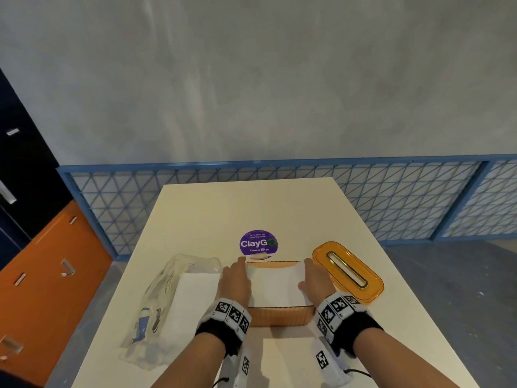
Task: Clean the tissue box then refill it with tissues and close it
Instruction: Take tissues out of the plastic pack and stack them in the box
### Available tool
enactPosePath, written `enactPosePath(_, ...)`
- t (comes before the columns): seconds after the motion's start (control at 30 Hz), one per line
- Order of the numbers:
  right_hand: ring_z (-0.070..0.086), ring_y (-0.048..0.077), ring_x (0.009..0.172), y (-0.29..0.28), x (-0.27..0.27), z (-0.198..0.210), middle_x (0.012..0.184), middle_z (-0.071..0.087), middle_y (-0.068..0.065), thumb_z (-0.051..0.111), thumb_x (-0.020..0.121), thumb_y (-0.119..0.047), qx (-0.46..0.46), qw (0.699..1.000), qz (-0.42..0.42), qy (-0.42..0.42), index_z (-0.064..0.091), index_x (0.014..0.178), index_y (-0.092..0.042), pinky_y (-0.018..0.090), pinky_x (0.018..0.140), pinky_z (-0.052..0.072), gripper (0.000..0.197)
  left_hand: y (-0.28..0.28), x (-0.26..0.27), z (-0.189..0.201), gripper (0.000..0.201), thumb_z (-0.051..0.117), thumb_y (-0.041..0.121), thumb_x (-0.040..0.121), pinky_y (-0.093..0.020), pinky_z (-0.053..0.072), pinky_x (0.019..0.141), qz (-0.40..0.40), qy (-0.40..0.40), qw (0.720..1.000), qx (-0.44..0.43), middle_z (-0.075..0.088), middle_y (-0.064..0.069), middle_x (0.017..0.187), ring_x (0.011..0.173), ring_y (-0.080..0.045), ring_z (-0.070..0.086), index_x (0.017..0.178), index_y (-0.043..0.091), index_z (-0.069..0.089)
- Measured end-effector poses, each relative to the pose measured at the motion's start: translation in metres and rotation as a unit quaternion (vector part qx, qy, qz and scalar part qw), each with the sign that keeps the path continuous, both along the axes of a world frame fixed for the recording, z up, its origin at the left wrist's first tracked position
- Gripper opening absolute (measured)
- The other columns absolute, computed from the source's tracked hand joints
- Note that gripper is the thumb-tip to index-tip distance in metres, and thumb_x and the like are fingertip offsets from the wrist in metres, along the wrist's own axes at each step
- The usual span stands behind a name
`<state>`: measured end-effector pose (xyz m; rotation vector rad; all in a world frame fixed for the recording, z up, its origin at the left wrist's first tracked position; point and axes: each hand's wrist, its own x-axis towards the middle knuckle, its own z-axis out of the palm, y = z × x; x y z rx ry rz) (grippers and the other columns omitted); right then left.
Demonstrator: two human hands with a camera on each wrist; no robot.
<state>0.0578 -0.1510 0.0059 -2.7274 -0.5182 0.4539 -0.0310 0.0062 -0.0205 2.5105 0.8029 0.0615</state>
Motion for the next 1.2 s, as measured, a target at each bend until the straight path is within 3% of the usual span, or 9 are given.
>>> enactPosePath(0.13,0.052,0.021,0.113,-0.004,-0.002,0.006,0.129,0.048,0.007,0.051,0.092,-0.006,-0.037,0.977,0.127,-0.17,0.042,0.135,-0.013,0.027,0.081,0.046,0.044,-0.001,-0.006,0.01,0.059,0.054,0.01,0.09,-0.034,0.04,0.092,-0.089,0.008,0.985,0.148,0.041,-0.002,0.13,0.12,-0.02,0.042,0.142,0.03,0.035)
enactPosePath(0.3,0.026,0.023,0.142,-0.009,0.003,0.013,0.155,0.026,0.001,0.06,0.09,-0.02,-0.168,0.948,0.269,0.007,0.024,0.148,-0.029,0.042,0.117,0.021,0.069,0.006,-0.006,0.014,0.058,0.056,0.018,0.09,-0.053,0.023,0.103,-0.246,0.199,0.929,0.191,0.037,0.0,0.139,0.129,-0.02,0.039,0.139,0.039,0.033)
enactPosePath(0.5,0.013,0.028,0.146,-0.002,0.005,0.003,0.159,0.011,0.009,0.05,0.096,-0.017,-0.254,0.927,0.272,0.047,0.005,0.151,-0.031,0.051,0.118,0.011,0.072,0.013,0.007,0.01,0.072,0.055,0.024,0.09,-0.057,0.019,0.103,-0.276,0.288,0.896,0.194,0.042,-0.003,0.135,0.125,-0.026,0.044,0.142,0.051,0.013)
enactPosePath(0.67,0.017,0.028,0.146,0.012,0.013,-0.014,0.158,0.021,0.008,0.023,0.1,-0.044,-0.249,0.946,0.181,0.099,0.015,0.151,-0.022,0.05,0.12,0.004,0.056,0.009,0.013,0.008,0.083,0.062,0.028,0.086,-0.059,0.018,0.106,-0.281,0.286,0.889,0.22,0.034,-0.007,0.14,0.135,-0.029,0.029,0.144,0.05,0.007)
enactPosePath(0.77,0.017,0.028,0.146,0.013,0.013,-0.013,0.158,0.02,0.008,0.025,0.1,-0.043,-0.254,0.943,0.192,0.093,0.011,0.151,-0.022,0.049,0.12,0.005,0.057,0.005,0.01,0.013,0.077,0.058,0.026,0.089,-0.056,0.019,0.107,-0.28,0.269,0.889,0.243,0.036,-0.008,0.141,0.136,-0.031,0.023,0.144,0.049,0.009)
enactPosePath(0.9,0.032,0.029,0.139,0.002,0.009,0.001,0.15,0.035,0.01,0.051,0.095,-0.024,-0.254,0.932,0.257,0.011,0.019,0.149,-0.028,0.05,0.116,0.022,0.062,0.001,-0.001,0.018,0.058,0.049,0.022,0.094,-0.05,0.021,0.107,-0.252,0.225,0.902,0.269,0.043,-0.006,0.137,0.134,-0.03,0.026,0.143,0.043,0.025)
enactPosePath(1.03,0.05,0.018,0.121,-0.015,0.021,0.008,0.13,0.055,0.0,0.051,0.094,-0.032,-0.014,0.976,0.182,-0.121,0.05,0.133,-0.027,0.032,0.099,0.041,0.039,0.017,-0.029,0.021,0.035,0.046,0.025,0.096,-0.039,0.033,0.099,-0.077,0.029,0.978,0.19,0.056,0.002,0.126,0.123,-0.021,0.045,0.13,0.03,0.051)
enactPosePath(1.1,0.048,0.018,0.125,-0.024,0.027,0.005,0.135,0.053,0.002,0.049,0.096,-0.029,0.055,0.987,0.102,-0.111,0.046,0.136,-0.023,0.032,0.103,0.04,0.041,0.038,-0.047,0.014,0.031,0.044,0.02,0.097,-0.037,0.04,0.092,0.022,-0.019,0.992,0.125,0.057,-0.002,0.123,0.117,-0.022,0.051,0.125,0.021,0.056)
enactPosePath(1.2,0.043,0.025,0.131,-0.03,0.027,-0.001,0.145,0.043,0.01,0.039,0.1,-0.023,0.039,0.999,0.026,0.013,0.034,0.144,-0.015,0.031,0.107,0.037,0.045,0.062,-0.064,-0.01,0.033,0.043,0.021,0.098,-0.035,0.044,0.093,0.084,0.043,0.994,0.045,0.046,-0.011,0.132,0.117,-0.027,0.052,0.129,0.012,0.051)
